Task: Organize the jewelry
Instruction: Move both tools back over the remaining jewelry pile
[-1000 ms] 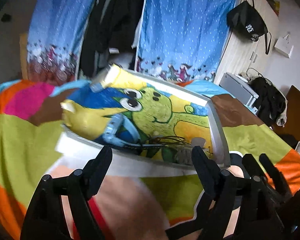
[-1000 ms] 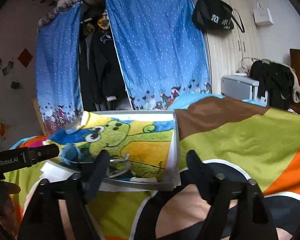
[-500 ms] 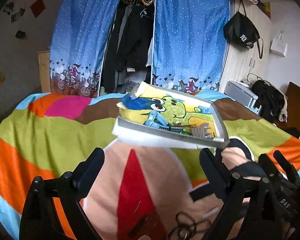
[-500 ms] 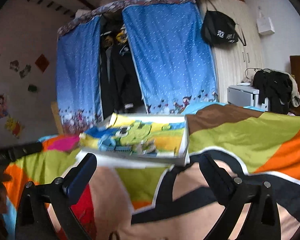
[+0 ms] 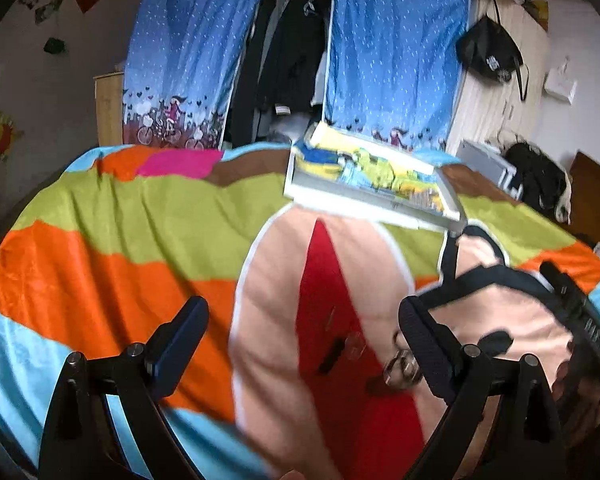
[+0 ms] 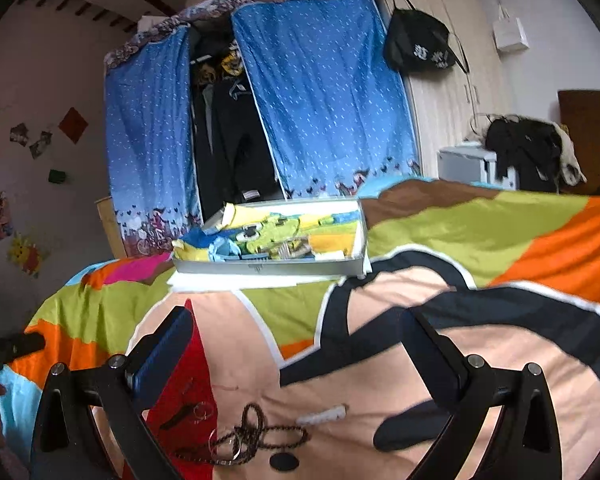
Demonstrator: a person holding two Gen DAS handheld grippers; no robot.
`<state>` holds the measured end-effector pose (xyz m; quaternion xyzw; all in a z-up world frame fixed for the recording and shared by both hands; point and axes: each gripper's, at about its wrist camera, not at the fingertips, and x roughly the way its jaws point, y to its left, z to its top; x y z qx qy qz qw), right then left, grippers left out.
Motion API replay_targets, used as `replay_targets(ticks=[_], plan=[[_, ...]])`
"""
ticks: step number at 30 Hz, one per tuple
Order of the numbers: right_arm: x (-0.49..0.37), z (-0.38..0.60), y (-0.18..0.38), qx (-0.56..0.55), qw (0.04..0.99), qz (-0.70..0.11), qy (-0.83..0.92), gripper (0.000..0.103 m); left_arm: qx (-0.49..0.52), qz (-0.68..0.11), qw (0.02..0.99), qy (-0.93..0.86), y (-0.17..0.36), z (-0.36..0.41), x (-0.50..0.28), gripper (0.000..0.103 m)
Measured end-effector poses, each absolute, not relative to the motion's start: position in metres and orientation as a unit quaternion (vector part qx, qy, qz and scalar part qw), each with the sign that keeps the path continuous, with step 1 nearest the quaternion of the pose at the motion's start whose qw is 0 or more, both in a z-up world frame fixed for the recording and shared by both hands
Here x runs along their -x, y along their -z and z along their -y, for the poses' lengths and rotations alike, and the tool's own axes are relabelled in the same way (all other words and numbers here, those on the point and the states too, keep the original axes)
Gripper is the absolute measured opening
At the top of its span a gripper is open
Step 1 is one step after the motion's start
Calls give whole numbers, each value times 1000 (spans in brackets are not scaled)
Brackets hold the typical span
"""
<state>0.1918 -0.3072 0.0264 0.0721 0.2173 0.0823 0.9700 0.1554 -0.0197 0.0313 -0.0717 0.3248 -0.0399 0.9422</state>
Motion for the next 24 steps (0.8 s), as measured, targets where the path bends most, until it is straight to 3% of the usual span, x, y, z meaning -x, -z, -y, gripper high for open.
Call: replay_targets(ticks=[10,24], plan=[[-190,283,-5,-31,958,-275,-70,103,40,-367,927,71,20,11,-147,93],[-236,285,47,-52,901,-425,-65,103,43,-440,891,107,57,13,-178,93]])
